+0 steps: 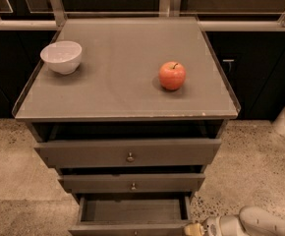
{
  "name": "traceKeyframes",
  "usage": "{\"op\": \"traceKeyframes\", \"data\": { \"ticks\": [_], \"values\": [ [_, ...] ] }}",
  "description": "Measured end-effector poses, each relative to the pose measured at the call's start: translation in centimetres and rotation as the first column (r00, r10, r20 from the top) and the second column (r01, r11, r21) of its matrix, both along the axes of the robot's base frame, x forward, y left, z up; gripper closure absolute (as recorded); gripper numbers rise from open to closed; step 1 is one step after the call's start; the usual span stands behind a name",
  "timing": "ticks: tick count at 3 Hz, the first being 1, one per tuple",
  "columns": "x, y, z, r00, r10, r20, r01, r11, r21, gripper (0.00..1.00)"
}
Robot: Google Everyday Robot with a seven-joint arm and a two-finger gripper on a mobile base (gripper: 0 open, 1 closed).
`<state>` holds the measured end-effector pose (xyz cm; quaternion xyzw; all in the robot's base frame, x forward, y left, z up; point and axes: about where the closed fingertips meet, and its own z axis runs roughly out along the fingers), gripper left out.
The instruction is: Close bottom drawer
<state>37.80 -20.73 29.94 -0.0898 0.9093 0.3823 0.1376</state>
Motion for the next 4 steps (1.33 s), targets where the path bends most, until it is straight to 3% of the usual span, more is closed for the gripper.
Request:
{"op": "traceKeyframes", "data": {
  "ticks": [2, 4],
  "values": [
    [-0.1, 0.1, -4.4, 0.995, -0.072, -0.069, 0.071, 0.997, -0.017, 1.0],
    [0.8, 1.0, -8.4, 0.9865, -0.123, -0.108, 0.123, 0.992, -0.004, 1.0]
  ]
}}
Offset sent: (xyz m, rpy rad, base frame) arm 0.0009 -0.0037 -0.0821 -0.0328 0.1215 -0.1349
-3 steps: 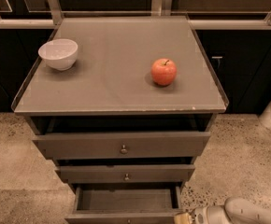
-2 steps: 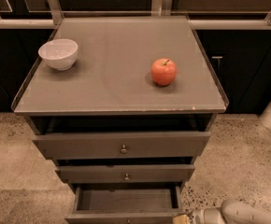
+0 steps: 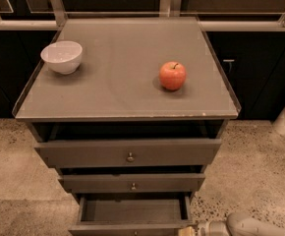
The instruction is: Close bottom drawer
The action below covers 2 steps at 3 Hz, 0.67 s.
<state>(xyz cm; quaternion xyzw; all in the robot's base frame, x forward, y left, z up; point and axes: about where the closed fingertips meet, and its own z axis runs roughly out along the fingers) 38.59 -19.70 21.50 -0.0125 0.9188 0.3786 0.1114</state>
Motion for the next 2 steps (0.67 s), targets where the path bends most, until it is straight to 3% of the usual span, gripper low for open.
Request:
{"op": "traceKeyframes", "data": {
  "ticks": [1, 2],
  "values": [
    [0.85, 0.88, -1.85, 0.9992, -0.013, -0.038, 0.014, 0.999, 0.03, 1.0],
    [0.96, 0.9, -1.96, 0.9992, -0.014, -0.037, 0.015, 0.999, 0.031, 1.0]
  ]
}}
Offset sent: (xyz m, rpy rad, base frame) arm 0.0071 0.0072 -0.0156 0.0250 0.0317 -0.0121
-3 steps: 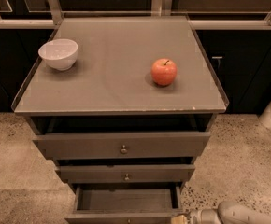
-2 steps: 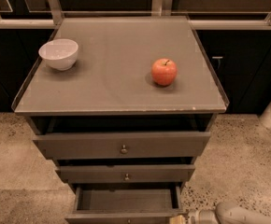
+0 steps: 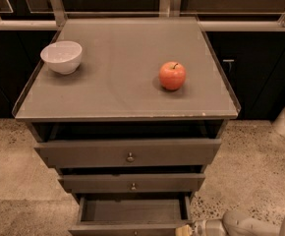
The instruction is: Close bottom drawer
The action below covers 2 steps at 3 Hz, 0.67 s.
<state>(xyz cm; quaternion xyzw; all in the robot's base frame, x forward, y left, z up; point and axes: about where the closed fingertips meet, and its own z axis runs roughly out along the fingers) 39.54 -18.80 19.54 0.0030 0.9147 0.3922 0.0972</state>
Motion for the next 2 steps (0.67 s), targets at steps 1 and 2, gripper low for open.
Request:
{"op": "traceKeyframes", "data": {
  "ticks": [1, 2],
  "values": [
    [0.2, 0.2, -1.1, 0.9995, -0.006, -0.03, 0.006, 1.0, 0.012, 1.0],
    [0.5, -0.1, -3.9, 0.9955, -0.041, -0.086, 0.04, 0.999, -0.013, 1.0]
  ]
}}
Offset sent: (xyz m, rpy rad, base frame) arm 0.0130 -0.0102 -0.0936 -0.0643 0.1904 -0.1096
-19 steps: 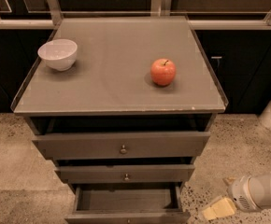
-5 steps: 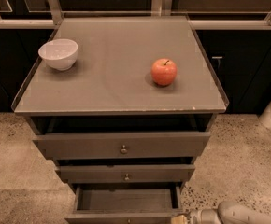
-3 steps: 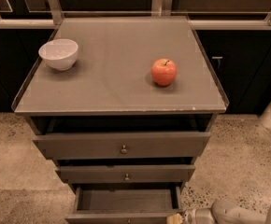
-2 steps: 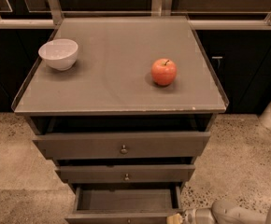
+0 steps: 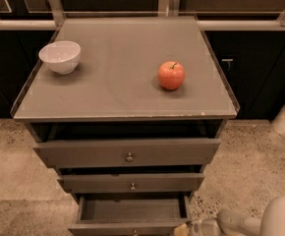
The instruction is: Close bottom drawer
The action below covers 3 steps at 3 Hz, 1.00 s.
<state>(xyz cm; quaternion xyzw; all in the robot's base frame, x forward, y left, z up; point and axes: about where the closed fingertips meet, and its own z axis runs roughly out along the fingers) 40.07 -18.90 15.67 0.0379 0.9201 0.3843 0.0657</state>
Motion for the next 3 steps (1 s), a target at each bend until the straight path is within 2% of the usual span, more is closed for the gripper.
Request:
{"op": "traceKeyframes", "data": {
  "ticks": [1, 2, 3],
  "values": [
    [0.1, -0.5, -2.8, 0.9978, -0.035, -0.056, 0.033, 0.999, -0.032, 1.0],
    [0.0, -0.5, -2.7, 0.9978, -0.035, -0.056, 0.033, 0.999, -0.032, 1.0],
    [1.5, -0.2, -4.3, 0.997, -0.071, -0.031, 0.07, 0.997, -0.023, 1.0]
  ]
}}
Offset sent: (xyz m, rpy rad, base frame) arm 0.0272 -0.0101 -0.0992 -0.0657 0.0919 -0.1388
